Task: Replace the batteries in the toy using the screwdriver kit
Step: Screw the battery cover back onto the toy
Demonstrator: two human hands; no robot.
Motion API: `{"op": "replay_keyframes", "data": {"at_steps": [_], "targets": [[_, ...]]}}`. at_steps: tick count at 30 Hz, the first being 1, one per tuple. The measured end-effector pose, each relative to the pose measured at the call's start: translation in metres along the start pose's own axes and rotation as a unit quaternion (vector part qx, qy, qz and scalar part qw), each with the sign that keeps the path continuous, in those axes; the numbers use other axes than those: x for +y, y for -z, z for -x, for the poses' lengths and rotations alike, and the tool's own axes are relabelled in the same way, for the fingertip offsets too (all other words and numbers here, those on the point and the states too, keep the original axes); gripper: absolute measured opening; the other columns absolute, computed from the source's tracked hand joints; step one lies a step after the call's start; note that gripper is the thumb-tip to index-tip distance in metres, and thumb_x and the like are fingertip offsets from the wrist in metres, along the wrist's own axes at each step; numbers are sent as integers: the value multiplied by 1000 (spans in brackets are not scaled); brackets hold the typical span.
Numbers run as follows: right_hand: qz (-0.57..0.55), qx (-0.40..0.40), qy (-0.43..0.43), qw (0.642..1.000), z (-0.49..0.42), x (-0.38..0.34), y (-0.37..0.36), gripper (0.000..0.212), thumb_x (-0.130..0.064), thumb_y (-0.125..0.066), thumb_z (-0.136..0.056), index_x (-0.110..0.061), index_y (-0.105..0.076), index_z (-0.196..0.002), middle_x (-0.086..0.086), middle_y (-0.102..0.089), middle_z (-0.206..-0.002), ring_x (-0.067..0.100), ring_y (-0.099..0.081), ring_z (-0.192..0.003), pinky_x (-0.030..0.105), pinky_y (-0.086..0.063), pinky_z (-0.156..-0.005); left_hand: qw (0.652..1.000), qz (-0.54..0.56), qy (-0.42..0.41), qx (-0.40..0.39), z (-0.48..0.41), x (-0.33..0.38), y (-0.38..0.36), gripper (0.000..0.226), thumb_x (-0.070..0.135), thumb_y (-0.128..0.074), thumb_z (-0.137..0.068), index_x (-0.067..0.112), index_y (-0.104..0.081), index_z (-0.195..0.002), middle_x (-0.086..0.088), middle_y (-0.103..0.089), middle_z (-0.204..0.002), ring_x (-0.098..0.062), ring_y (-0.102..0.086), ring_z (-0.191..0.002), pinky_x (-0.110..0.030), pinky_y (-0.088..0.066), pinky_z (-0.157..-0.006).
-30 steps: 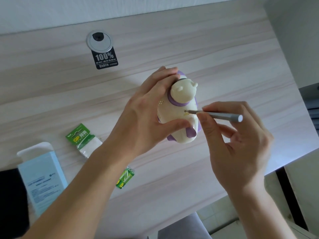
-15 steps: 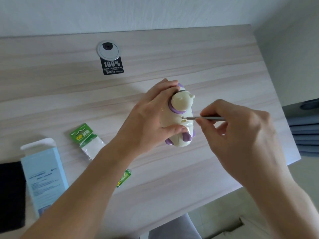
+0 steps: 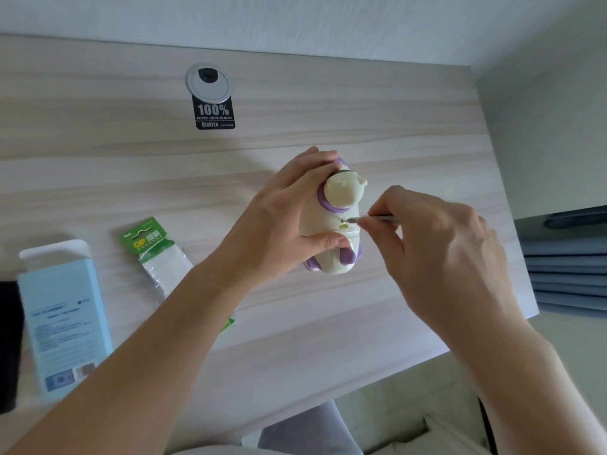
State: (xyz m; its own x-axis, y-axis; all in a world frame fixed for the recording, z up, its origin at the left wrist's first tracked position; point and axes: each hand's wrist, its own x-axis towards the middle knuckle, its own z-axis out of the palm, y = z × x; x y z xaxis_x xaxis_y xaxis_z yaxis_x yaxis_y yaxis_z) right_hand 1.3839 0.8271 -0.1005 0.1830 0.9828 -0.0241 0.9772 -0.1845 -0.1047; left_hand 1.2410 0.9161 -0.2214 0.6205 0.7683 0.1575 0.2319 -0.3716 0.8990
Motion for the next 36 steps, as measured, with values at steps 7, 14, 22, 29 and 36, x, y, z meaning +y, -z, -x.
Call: {"op": "replay_keyframes", "data": {"at_steps": [7, 14, 22, 29, 36], "targets": [[-34, -34, -1, 999, -4, 1, 3, 14, -38, -58, -94, -24, -57, -96, -7, -66, -81, 28, -61, -60, 40, -53, -56, 1000, 13, -3, 4, 1, -2, -3, 77, 30, -88, -72, 10, -54, -138, 1, -43, -151, -16, -33, -147, -37, -32, -119], [40, 8, -18, 999, -8, 2, -4, 44, -52, -48, -95, -15, -51, -70, 3, -49, -50, 33, -43, -44, 31, -42, -45, 1000, 12, 1, 4, 1, -3, -3, 77, 31, -88, -72, 11, -54, -138, 1, -43, -151, -14, -32, -147, -34, -31, -119], [-30, -44, 18, 998, -9, 4, 1, 13, -30, -60, -96, -20, -56, -88, -2, -64, -73, 30, -58, -58, 41, -52, -53, 1000, 21, -5, 1, 0, -4, -5, 77, 32, -88, -72, 11, -54, -138, 1, -43, -151, -17, -33, -147, -39, -33, -118], [56, -41, -16, 997, -14, -1, 1, 40, -55, -43, -95, -19, -54, -80, -1, -56, -59, 33, -51, -51, 33, -45, -50, 1000, 25, -4, 1, 1, -7, -5, 78, 32, -88, -73, 11, -53, -139, 2, -43, -152, -15, -31, -148, -36, -31, -120], [65, -78, 35, 994, -13, -8, 9, 18, -36, -60, -96, -23, -49, -89, -3, -55, -64, 30, -51, -53, 31, -39, -48, 999, 37, -7, 8, 2, -8, -8, 78, 29, -88, -73, 9, -53, -139, -1, -44, -151, -19, -32, -148, -41, -32, -119]]}}
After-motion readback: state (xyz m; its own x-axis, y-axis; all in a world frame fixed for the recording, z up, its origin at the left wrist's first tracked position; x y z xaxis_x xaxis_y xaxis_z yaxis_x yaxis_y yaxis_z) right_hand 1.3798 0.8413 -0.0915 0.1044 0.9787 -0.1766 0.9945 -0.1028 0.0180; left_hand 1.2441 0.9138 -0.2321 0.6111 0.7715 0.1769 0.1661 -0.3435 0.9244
